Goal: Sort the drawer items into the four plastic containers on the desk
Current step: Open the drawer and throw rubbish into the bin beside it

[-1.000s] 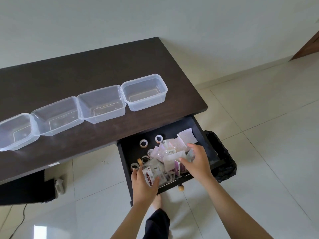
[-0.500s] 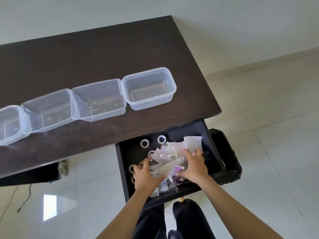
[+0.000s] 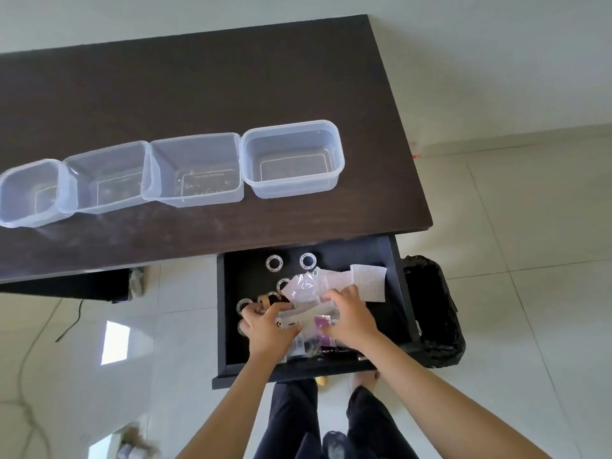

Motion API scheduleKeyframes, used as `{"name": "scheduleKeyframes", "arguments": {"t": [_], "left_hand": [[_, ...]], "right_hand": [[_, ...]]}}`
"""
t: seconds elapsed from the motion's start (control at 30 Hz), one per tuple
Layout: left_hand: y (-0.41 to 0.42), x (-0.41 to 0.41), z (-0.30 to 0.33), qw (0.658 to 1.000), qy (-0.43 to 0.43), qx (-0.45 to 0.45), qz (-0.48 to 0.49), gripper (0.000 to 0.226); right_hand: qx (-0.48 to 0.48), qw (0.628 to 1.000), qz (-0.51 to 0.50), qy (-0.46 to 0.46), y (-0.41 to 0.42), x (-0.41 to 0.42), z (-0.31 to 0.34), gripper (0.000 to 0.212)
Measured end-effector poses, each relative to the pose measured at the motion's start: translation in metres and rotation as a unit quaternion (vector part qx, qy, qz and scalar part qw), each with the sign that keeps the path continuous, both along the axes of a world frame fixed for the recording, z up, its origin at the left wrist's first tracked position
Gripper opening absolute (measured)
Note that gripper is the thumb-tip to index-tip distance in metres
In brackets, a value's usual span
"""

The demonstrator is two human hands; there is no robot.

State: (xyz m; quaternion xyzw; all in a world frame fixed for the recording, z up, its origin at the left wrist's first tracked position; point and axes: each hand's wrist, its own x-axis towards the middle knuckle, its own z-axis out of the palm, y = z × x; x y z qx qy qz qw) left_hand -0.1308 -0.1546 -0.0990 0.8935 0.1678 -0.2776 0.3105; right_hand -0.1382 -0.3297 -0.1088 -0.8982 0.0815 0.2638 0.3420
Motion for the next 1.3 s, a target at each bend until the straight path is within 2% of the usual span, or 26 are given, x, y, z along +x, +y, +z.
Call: {"name": "scheduleKeyframes", "arguments": {"t": [0.17,0.3,0.53,0.77,1.03,1.3], "left_hand": [[-0.003,-0.003,-0.002,0.999,0.011,-0.042,-0.009,0.036],[-0.001,0.001,0.001,0.996,0.033,-0.079,-0.032,0.024],[0.0,0.011,0.023,0.992,0.01,-0.126,-0.01,0.018],[-0.025,0.04,0.067,0.988,-0.035,-0.15,-0.03,0.012],[-0.081,0.057,0.099,0.978,-0.069,-0.179,-0.082,0.01],[-0.175,0.052,0.108,0.962,-0.08,-0.221,-0.14,0.011]], "right_hand": [[0.019,0.999,0.035,-0.026,0.001,-0.004,-0.003,0.038],[0.071,0.997,0.02,0.005,-0.003,-0.004,-0.004,0.021],[0.144,0.989,-0.003,0.019,-0.023,0.009,0.014,0.017],[0.194,0.979,-0.051,-0.021,-0.052,0.023,0.055,0.018],[0.191,0.975,-0.09,-0.067,-0.108,0.026,0.09,0.02],[0.145,0.966,-0.179,-0.119,-0.194,-0.007,0.104,0.021]]}}
